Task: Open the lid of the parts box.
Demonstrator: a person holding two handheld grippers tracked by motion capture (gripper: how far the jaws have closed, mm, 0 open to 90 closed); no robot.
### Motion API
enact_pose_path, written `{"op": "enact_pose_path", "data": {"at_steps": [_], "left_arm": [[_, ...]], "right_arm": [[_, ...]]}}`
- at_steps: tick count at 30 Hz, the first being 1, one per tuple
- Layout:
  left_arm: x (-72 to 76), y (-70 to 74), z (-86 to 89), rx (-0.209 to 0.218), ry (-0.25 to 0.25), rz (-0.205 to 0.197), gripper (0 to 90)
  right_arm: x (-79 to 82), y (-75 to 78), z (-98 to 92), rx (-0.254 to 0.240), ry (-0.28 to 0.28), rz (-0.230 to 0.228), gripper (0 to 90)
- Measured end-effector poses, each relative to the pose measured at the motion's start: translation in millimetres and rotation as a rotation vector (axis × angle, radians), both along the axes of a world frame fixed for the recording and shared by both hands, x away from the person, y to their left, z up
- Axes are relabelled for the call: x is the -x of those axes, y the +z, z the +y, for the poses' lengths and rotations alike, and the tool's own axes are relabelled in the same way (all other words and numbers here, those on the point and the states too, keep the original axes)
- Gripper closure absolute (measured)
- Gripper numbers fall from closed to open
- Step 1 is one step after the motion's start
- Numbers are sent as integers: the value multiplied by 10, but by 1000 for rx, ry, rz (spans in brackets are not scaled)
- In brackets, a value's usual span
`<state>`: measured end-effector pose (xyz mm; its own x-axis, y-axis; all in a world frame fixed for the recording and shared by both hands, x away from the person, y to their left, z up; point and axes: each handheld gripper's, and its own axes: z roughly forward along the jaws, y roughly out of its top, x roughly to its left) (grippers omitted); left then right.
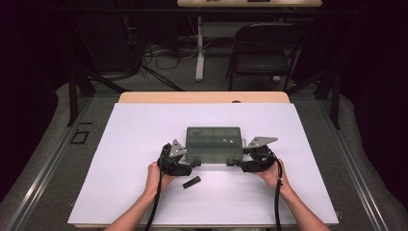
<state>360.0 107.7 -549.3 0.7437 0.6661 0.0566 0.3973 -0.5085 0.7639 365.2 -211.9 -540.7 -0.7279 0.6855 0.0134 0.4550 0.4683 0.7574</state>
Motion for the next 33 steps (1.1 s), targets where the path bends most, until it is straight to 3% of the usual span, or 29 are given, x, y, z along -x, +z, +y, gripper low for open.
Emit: {"op": "enact_pose_path", "data": {"at_steps": [7,27,33], "left_arm": [[8,12,-6,-3,1,-11,254],[2,65,1,-12,52,-46,4],[10,83,-3,-12,48,-66,50]], "right_arm": [[5,10,-8,-1,-1,5,391],[14,48,-41,-27,-11,-22,453],[16,60,-49,-37,-18,-28,474]]}}
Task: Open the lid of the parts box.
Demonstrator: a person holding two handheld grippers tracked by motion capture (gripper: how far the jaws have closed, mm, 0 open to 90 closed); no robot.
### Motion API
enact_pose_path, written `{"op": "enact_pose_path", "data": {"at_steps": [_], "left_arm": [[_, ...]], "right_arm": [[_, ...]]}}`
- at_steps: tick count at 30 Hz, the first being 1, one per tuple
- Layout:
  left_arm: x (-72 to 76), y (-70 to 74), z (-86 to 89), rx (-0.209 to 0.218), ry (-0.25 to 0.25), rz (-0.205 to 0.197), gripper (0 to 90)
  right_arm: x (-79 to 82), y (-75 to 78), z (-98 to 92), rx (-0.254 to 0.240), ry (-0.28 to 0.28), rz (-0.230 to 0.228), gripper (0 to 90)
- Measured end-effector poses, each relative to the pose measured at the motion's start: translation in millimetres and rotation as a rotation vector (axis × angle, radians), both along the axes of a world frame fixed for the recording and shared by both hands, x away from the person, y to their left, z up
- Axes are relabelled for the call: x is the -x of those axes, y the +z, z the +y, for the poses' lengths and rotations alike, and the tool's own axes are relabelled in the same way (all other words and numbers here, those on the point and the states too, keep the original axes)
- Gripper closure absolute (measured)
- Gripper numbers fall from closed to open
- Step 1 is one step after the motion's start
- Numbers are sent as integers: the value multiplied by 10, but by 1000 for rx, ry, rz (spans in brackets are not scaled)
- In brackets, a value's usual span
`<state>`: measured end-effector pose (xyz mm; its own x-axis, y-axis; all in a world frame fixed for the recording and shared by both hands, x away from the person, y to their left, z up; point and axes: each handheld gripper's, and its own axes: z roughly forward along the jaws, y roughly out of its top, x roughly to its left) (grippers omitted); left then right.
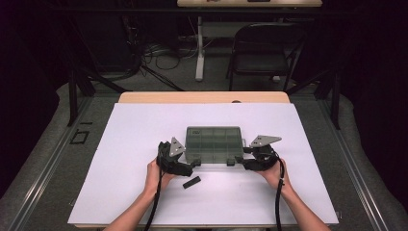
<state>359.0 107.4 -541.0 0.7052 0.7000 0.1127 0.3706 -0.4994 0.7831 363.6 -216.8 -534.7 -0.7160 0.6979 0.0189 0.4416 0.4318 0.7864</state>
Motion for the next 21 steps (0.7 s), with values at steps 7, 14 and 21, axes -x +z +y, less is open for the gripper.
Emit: {"op": "enact_pose_path", "data": {"at_steps": [7,14,21], "left_arm": [[13,14,0,6,-13,-20,167],[31,24,-1,17,-28,-42,273],[58,32,-10,15,-21,-78,357]], "right_arm": [[2,11,-7,-12,-5,-5,488],[6,30,-18,-19,-10,-10,496],[11,34,-17,-23,-13,-11,500]]}}
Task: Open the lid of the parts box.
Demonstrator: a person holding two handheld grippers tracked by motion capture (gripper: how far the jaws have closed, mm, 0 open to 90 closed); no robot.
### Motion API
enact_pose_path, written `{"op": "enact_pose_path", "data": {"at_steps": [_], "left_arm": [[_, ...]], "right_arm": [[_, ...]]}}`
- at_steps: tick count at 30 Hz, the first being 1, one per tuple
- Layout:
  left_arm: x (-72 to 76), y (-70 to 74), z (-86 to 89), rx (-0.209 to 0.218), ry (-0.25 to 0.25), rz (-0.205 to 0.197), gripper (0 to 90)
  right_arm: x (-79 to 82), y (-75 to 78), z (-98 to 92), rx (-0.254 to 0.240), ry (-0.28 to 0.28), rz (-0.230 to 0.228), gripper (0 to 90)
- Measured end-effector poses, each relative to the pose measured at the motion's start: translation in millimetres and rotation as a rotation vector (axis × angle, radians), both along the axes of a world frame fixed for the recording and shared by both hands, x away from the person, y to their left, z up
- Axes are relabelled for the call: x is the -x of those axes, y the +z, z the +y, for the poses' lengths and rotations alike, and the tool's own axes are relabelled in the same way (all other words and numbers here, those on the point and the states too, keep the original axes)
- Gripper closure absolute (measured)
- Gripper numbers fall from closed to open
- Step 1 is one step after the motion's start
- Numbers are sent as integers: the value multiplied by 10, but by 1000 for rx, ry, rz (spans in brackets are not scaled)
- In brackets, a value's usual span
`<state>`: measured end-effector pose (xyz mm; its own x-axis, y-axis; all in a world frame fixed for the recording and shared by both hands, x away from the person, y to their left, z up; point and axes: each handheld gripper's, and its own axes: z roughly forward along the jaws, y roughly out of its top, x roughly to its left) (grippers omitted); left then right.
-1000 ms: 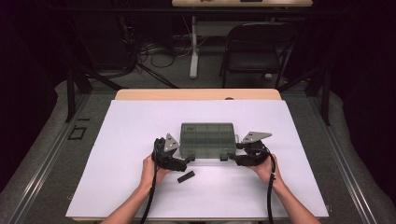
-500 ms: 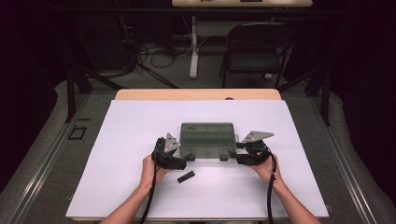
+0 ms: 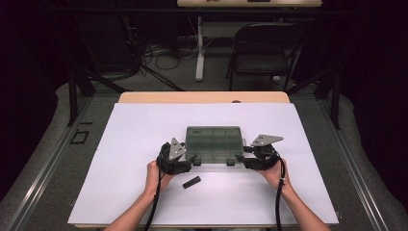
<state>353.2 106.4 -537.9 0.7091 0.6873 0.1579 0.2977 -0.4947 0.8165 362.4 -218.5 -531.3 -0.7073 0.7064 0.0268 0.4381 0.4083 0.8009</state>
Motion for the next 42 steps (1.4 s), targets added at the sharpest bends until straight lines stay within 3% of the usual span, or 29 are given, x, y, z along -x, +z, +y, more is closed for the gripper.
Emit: {"op": "enact_pose_path", "data": {"at_steps": [7,26,42], "left_arm": [[16,4,4,7,13,-25,386],[22,23,14,29,21,-38,403],[22,32,10,27,42,-46,447]], "right_arm": [[7,9,4,3,-1,-13,499],[28,66,-1,21,-2,-96,489],[34,91,-2,15,-6,-123,489]]}}
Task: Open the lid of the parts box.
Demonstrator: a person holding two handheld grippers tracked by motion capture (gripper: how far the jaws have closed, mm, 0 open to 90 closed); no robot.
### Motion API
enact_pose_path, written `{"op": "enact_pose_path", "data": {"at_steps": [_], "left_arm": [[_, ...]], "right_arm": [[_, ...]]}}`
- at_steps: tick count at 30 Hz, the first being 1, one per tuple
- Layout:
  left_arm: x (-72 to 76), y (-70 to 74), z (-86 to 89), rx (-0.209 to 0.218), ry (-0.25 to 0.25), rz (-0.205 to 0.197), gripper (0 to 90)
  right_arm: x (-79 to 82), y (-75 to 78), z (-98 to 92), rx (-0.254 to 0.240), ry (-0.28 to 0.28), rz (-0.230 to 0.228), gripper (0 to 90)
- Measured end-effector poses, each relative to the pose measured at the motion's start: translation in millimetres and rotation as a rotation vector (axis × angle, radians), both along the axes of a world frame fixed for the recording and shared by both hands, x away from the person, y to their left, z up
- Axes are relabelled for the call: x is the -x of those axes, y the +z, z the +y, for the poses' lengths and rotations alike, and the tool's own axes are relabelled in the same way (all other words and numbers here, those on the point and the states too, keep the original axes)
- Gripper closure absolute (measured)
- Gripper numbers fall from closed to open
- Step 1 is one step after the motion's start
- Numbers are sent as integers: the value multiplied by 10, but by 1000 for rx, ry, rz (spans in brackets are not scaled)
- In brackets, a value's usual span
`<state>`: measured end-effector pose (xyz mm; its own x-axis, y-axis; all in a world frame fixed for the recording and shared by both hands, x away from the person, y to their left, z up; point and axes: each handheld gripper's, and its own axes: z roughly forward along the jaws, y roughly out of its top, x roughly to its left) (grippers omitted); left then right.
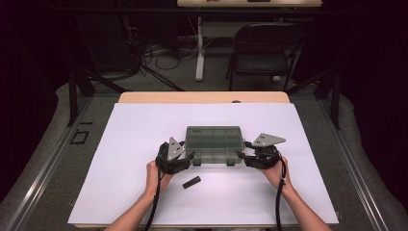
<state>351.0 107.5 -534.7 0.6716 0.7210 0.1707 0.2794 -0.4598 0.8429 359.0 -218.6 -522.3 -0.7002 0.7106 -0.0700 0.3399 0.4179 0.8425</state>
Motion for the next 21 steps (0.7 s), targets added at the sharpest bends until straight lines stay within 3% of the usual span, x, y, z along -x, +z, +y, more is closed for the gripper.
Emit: {"op": "enact_pose_path", "data": {"at_steps": [21], "left_arm": [[-45,32,24,9,7,-12,494]], "right_arm": [[13,43,-2,1,-6,-27,520]]}}
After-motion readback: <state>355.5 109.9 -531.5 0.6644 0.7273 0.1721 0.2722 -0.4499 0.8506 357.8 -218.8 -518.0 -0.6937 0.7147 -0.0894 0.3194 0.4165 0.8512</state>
